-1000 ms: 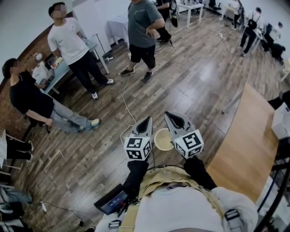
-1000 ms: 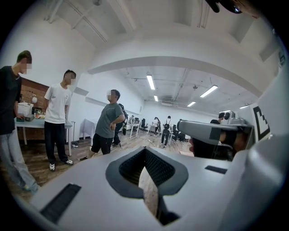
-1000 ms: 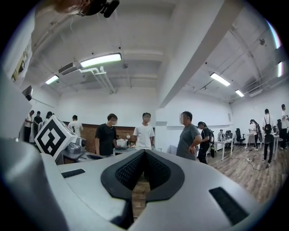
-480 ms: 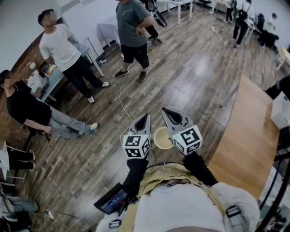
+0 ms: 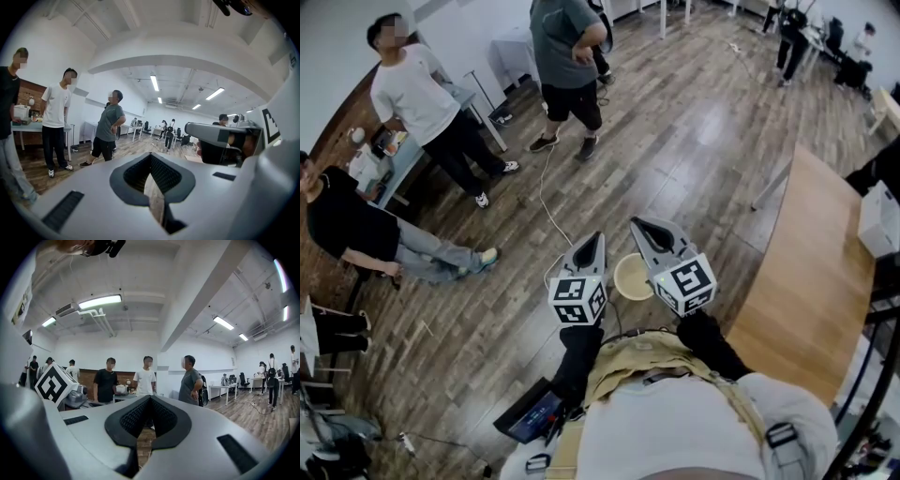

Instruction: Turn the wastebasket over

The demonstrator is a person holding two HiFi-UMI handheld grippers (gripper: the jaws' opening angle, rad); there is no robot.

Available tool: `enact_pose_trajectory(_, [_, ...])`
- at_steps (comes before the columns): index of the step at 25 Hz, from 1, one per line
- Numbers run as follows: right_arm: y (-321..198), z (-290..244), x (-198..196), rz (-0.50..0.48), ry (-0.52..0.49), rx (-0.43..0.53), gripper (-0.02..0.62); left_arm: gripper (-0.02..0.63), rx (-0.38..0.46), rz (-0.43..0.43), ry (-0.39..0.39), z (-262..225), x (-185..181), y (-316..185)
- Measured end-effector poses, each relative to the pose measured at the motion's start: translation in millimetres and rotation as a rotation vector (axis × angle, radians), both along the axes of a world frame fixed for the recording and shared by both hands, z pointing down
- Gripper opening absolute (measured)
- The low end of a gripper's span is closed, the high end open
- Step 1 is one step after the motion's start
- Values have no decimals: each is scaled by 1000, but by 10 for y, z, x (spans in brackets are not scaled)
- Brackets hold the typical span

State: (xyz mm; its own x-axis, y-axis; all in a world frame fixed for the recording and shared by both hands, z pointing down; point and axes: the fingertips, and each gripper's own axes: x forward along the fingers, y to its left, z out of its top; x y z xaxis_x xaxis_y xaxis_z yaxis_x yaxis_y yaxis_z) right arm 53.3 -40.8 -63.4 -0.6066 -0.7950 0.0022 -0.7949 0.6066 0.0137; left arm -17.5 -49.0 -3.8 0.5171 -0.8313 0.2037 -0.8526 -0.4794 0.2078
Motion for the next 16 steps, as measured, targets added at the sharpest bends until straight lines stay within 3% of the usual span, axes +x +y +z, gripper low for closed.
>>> enact_pose_trajectory(16, [11,21,71,10,7,-15,20,2,-27,9,11,56,79,7])
